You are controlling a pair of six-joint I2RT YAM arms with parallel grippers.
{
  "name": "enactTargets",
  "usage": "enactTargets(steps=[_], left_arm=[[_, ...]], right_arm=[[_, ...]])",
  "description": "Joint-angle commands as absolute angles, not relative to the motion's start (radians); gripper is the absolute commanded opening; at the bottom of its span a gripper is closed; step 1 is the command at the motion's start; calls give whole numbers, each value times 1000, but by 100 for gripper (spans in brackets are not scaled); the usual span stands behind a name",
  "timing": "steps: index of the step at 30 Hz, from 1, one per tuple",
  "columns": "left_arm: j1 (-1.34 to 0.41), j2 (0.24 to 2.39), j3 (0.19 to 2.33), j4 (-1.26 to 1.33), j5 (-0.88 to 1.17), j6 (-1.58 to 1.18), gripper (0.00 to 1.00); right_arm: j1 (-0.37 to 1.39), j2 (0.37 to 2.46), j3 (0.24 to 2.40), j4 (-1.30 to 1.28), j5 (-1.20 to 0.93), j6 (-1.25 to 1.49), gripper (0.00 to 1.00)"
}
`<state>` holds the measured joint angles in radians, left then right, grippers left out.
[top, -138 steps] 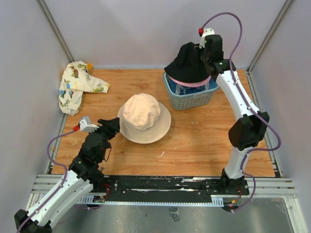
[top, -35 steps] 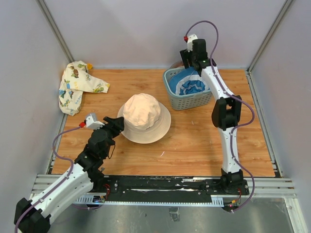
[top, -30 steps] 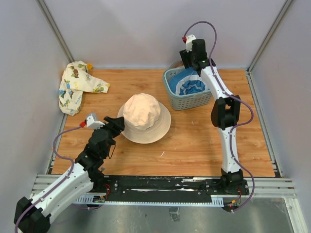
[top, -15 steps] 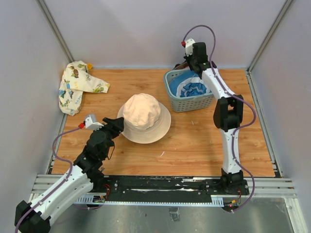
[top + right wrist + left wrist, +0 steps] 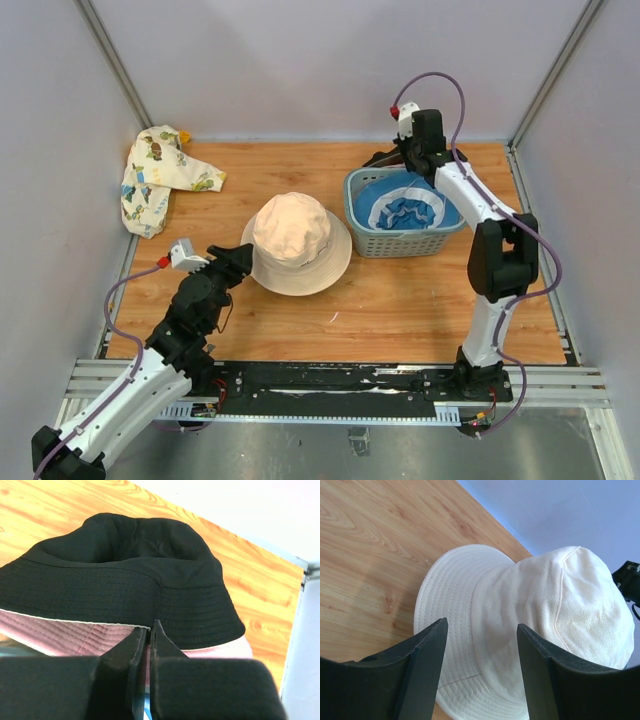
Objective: Stack the hats
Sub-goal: Pick up the hat from the center of the board.
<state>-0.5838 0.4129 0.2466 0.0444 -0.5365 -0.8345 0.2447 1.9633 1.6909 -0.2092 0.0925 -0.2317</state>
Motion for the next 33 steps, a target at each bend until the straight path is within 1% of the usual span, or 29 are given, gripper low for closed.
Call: enactTargets(steps=[1, 5, 10, 19, 27, 33], left_arm=[[-579, 390, 253, 21, -532, -821, 62], [-579, 386, 262, 11, -534, -810, 62], [-578, 397, 273, 14, -540, -798, 62], [-578, 452, 300, 38, -549, -771, 62], [-579, 480, 309, 60, -538, -771, 62], [-578, 465, 308, 58, -517, -777, 61]], right_arm=[[231, 1820, 1600, -173, 156, -187, 0], [232, 1755, 1595, -163, 201, -175, 1], [231, 1796, 1710, -177, 244, -182, 1], [233, 1747, 1699, -21, 305, -191, 0], [259, 1631, 1735, -7, 293, -207, 1], [346, 1498, 1645, 2, 346, -241, 1]])
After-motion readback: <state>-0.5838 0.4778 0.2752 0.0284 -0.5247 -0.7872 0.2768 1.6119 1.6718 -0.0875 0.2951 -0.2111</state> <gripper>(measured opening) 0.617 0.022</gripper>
